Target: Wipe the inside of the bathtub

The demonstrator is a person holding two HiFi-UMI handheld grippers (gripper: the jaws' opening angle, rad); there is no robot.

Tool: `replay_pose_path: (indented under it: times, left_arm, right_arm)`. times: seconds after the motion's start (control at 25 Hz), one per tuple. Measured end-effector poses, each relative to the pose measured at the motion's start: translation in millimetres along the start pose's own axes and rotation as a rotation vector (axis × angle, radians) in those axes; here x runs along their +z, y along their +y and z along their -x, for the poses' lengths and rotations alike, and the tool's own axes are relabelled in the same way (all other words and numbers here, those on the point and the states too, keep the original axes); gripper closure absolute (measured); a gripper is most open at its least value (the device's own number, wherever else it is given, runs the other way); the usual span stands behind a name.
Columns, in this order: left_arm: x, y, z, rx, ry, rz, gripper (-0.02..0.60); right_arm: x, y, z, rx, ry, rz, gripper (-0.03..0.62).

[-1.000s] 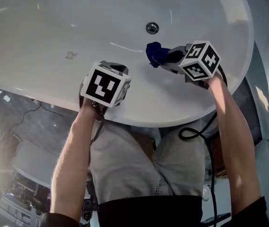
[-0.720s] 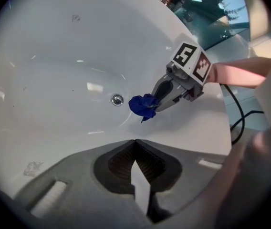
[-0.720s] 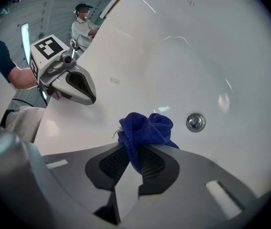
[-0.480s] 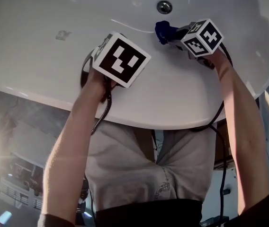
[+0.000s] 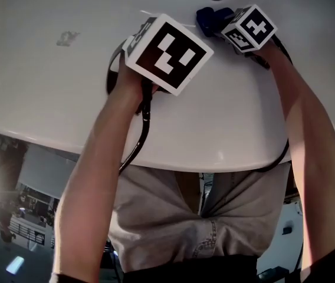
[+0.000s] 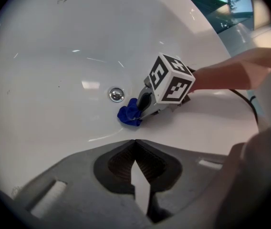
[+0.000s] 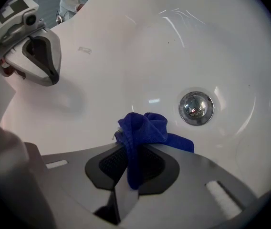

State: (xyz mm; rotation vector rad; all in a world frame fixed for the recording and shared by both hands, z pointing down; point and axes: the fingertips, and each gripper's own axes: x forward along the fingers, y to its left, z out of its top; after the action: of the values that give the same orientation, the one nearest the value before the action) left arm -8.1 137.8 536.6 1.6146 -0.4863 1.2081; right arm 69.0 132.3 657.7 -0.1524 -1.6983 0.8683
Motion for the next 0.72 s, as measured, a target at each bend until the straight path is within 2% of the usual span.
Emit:
replay_pose_path:
  times: [0.08,0.28,0.4,0.72]
  left_arm:
    - [6,-4,-3,-0.022,-0.024,-0.021,0.577]
    - [-11,2,-1,0.013,0.071,-0.013,0.577]
    - [-9,2,1,0.014,0.072,-0.013,0.577]
    - [-8,0,4,0.027,0.077,0.006,0.577]
  right_arm:
    - [0,-2,-7,-0.013,0.032,0.011,0.543]
    - [-7,1,-18,-0.041,0.131,0.066,0.543]
    - [-9,2,-19,-0.044,0.164,0.071,0.545]
    - [-21,31,-11,0.085,0.216,0.033,0.546]
